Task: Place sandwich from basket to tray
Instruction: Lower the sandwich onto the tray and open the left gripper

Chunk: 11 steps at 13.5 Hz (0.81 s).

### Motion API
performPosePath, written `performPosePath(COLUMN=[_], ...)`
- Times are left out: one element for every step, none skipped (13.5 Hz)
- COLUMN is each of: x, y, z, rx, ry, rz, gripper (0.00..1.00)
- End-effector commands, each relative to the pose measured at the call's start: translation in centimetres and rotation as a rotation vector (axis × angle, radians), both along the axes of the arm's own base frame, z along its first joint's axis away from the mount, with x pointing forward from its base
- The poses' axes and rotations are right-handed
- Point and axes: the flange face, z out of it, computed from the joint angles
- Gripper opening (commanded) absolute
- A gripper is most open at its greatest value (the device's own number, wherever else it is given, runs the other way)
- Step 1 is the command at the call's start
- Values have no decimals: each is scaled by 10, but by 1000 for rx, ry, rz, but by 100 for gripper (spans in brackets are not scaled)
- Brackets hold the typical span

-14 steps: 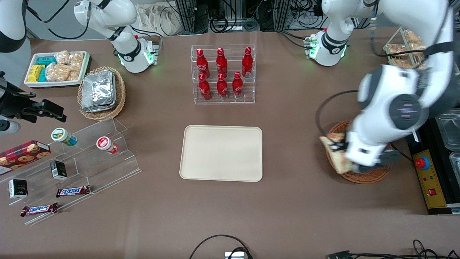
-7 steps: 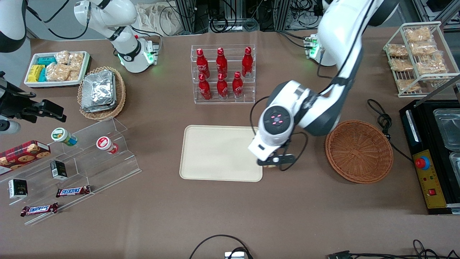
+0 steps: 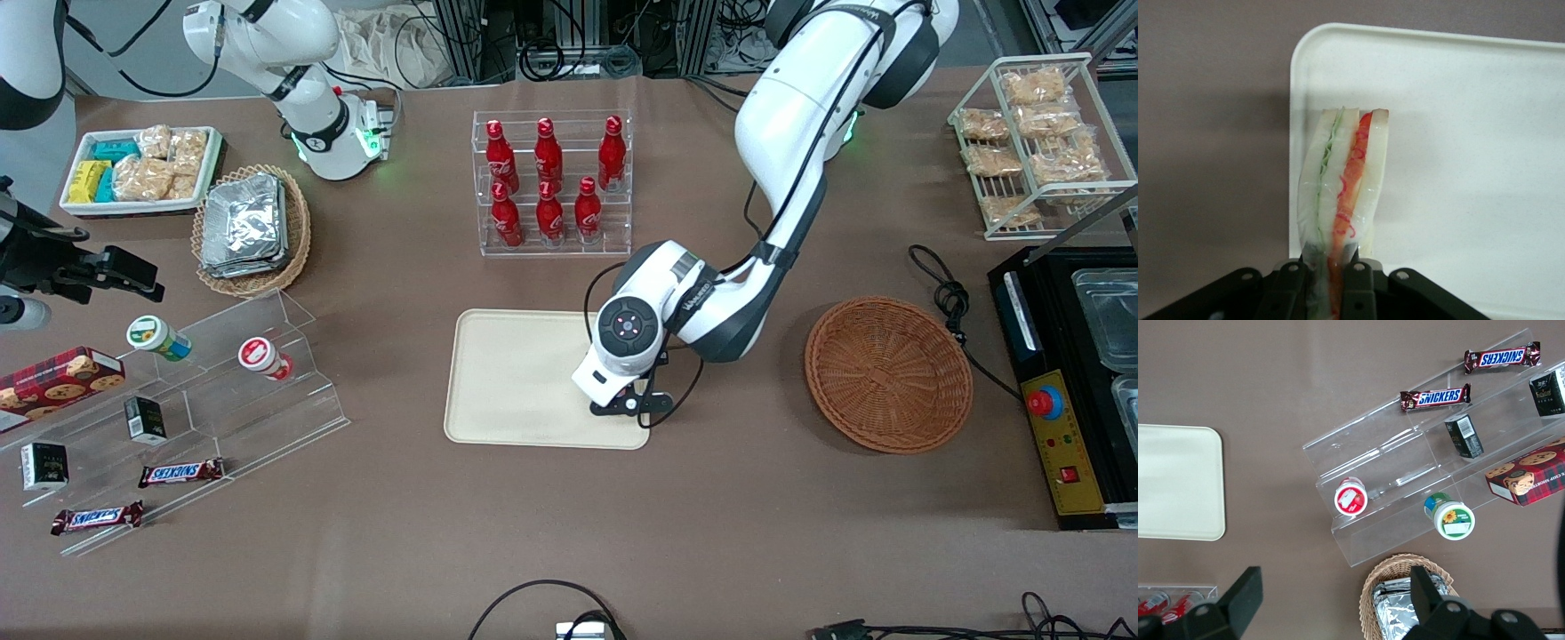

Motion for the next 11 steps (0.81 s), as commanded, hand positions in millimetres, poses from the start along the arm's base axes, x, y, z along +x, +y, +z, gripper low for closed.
performPosePath(x=[-1,-2,-1,-1,-1,0,1,3,5,6,4], y=[-8,-6,-6,-4,-3,-3,-3,1,3,6,8], z=[-6,-7,-6,-6,-5,-2,2,8,19,29,42], rx=[-1,3,5,7,8,7,5,5,3,6,11], ry=[-4,-1,-5,-3,-4,-6,-10,-14,-22,-24,-23], rz=[17,17,13,17,13,16,16,22,29,32,35], gripper=[0,0,5,15,65,100,100,100,100,100,100])
